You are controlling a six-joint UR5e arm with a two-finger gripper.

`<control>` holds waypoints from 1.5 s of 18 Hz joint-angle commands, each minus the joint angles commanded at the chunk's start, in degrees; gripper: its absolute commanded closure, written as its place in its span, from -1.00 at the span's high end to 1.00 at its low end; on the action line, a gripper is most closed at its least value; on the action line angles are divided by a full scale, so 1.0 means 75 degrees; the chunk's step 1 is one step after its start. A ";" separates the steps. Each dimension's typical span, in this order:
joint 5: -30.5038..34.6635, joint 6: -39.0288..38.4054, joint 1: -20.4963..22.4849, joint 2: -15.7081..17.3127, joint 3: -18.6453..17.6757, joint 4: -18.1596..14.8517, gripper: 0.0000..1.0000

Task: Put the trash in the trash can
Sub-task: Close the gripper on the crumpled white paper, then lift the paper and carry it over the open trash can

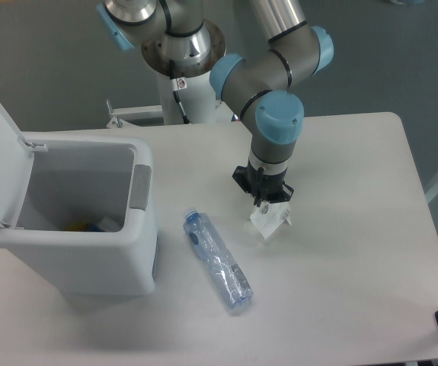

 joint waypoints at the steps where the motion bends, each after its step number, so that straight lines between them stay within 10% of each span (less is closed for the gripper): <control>1: -0.0398 0.0000 0.0152 0.0012 -0.0011 0.0000 -1.00; 18: -0.2721 -0.0433 0.0810 0.0188 0.0398 0.0023 -1.00; 27: -0.3707 -0.3102 0.0916 0.0071 0.1182 0.0000 -1.00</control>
